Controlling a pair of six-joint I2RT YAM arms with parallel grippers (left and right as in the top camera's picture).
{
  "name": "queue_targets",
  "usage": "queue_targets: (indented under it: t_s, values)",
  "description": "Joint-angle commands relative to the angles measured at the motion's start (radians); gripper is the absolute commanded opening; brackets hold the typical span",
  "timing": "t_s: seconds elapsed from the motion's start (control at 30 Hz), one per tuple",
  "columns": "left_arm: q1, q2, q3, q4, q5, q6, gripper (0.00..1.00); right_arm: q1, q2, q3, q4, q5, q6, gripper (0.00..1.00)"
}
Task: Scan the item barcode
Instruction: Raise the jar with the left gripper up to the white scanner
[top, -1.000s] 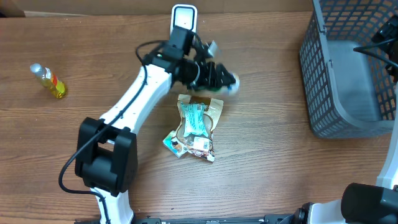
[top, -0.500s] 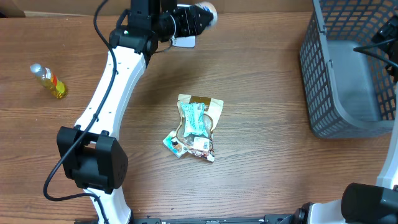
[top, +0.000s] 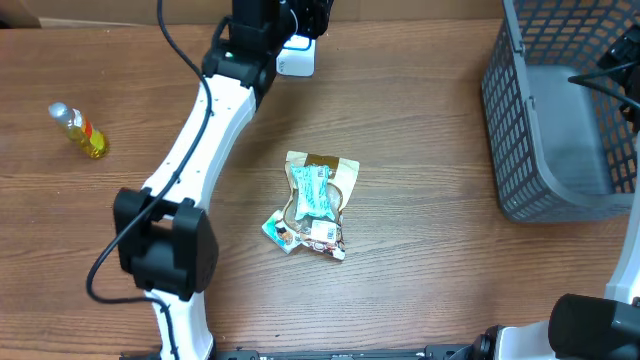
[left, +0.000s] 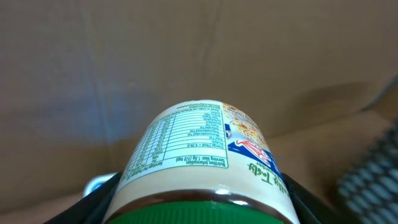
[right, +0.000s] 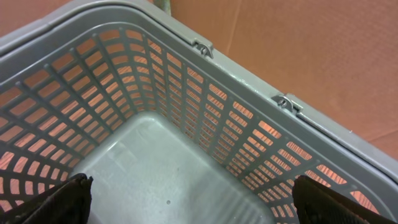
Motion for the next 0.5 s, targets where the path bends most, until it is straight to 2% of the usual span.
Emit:
queue_targets:
  t_s: [0.0,0.3,0.47]
  values:
    - [-0.003,0.08,0.018,0.07,-0.101,0.09,0.04,0.0,-0.001,0.005,0.005,0.014,-0.004,1.0]
    - [-0.002,0.274,0.018,0.365,-0.12,0.276,0.04,0.0,-0.001,0.005,0.005,0.014,-0.004,1.0]
    - [0.002,0.321,0.018,0.42,-0.142,0.298,0.04,0.0,-0.001,0.005,0.005,0.014,-0.004,1.0]
